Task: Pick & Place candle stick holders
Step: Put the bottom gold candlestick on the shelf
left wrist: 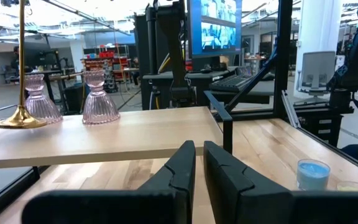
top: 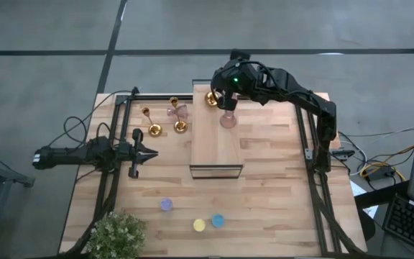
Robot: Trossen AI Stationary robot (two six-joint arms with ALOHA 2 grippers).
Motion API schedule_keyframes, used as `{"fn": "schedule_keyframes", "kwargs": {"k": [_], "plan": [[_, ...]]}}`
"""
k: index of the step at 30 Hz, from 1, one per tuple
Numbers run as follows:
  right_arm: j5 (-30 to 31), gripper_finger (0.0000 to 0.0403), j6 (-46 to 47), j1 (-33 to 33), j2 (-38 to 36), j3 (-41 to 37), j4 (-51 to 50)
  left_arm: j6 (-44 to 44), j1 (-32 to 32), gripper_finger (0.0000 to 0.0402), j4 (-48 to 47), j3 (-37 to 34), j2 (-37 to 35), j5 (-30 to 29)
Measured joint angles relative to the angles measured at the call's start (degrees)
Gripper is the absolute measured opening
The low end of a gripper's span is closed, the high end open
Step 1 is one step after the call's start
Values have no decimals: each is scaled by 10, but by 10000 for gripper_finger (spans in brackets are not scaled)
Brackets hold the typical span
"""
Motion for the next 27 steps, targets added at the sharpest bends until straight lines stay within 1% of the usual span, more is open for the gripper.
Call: {"fn": "schedule_keyframes", "kwargs": {"k": [27], "plan": [[-15, 8, 10, -15, 2, -2, -12, 0, 0, 37, 0, 0, 0, 0]]}}
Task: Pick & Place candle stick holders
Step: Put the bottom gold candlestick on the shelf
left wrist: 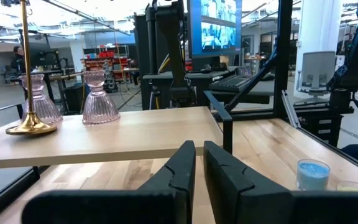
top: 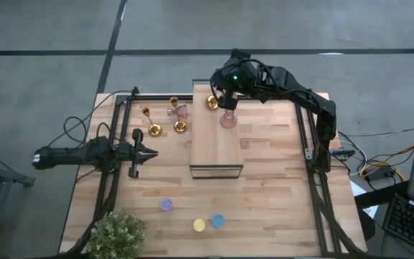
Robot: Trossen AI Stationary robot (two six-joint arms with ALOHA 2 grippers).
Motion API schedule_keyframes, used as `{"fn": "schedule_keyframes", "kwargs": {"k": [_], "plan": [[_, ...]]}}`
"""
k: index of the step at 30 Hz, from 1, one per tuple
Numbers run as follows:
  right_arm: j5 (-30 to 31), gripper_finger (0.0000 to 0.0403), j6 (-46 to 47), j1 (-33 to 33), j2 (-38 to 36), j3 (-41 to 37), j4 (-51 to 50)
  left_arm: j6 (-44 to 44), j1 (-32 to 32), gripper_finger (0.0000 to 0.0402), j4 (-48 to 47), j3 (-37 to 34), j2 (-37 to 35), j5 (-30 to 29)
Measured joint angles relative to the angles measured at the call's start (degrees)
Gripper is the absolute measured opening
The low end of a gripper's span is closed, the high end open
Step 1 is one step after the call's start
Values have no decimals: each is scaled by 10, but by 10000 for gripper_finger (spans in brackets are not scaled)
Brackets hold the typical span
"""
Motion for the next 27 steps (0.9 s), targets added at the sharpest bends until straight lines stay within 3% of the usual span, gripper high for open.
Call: {"fn": "schedule_keyframes", "kwargs": {"k": [11, 27], "plan": [[0, 12, -3, -7, 0, -1, 7, 0, 0, 37, 0, 0, 0, 0], [-4, 69, -11, -9, 0, -1, 33, 0, 0, 37, 0, 0, 0, 0]]}}
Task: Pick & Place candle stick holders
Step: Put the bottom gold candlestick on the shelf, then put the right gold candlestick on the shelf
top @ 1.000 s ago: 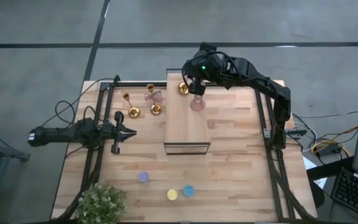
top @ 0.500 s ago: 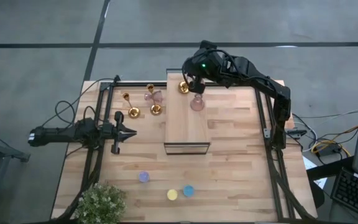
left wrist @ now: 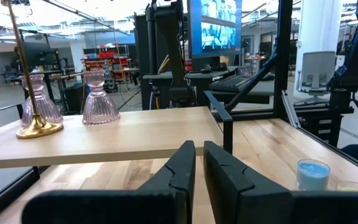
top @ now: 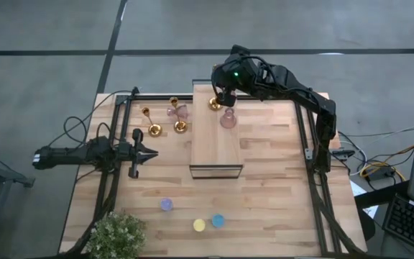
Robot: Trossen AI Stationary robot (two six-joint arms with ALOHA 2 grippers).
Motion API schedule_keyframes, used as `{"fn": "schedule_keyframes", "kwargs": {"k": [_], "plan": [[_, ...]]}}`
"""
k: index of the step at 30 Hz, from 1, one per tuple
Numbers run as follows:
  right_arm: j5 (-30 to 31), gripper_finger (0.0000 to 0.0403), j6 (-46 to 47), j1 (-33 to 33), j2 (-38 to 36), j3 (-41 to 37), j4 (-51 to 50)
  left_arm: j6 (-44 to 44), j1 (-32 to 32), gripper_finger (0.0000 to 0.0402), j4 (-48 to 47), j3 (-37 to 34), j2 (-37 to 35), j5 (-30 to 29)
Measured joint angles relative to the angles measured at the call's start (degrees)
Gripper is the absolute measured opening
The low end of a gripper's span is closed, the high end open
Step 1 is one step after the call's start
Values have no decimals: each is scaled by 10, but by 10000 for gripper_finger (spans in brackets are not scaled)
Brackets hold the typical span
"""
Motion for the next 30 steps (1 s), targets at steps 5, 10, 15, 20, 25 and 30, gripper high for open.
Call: {"fn": "schedule_keyframes", "kwargs": {"k": [5, 10, 15, 20, 25, 30], "plan": [[0, 79, -2, 1, 0, 0, 2, 0, 0, 37, 0, 0, 0, 0], [-15, 81, 2, 6, 0, 0, 2, 0, 0, 37, 0, 0, 0, 0], [-11, 74, 0, 10, -1, 0, 0, 0, 0, 37, 0, 0, 0, 0], [-13, 68, 12, 29, -5, 0, -1, 0, 0, 37, 0, 0, 0, 0], [-39, 73, 24, 56, -4, 0, -5, 0, 0, 37, 0, 0, 0, 0], [-130, 76, 70, 74, -2, -6, -17, 0, 0, 37, 0, 0, 0, 0]]}}
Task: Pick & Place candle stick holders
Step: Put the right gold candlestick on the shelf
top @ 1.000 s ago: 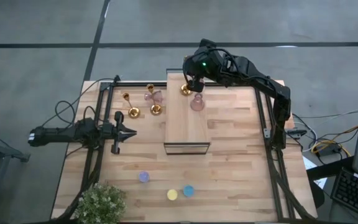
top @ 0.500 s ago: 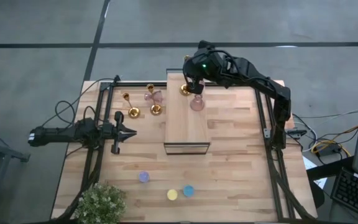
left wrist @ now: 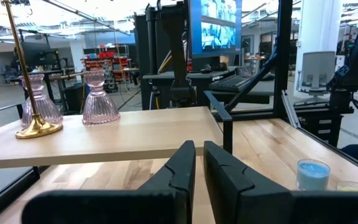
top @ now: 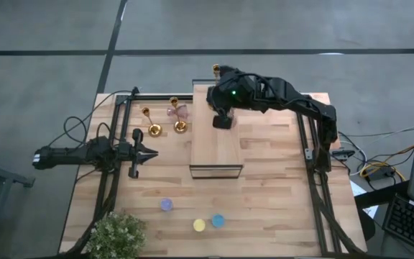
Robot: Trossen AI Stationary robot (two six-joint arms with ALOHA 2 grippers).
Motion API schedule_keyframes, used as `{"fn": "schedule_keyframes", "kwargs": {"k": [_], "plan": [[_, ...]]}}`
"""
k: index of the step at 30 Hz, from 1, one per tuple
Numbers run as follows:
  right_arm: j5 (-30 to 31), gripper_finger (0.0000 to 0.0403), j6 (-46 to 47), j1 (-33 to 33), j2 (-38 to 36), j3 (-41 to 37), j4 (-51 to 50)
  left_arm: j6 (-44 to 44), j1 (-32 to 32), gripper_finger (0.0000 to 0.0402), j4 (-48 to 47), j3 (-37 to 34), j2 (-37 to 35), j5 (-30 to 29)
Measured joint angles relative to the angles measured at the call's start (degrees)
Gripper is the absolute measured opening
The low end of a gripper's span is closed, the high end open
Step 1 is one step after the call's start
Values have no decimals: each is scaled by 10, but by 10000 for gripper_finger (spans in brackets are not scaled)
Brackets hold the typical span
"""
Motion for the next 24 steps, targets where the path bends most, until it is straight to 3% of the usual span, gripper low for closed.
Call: {"fn": "schedule_keyframes", "kwargs": {"k": [9, 15, 24], "plan": [[-178, 46, 112, 43, 0, -12, -70, 0, 0, 37, 0, 0, 0, 0], [-183, 12, 125, 107, 0, -48, -73, 0, 0, 37, 0, 0, 0, 0], [-180, 8, 184, 183, -1, -115, -66, 0, 0, 37, 0, 0, 0, 0]]}}
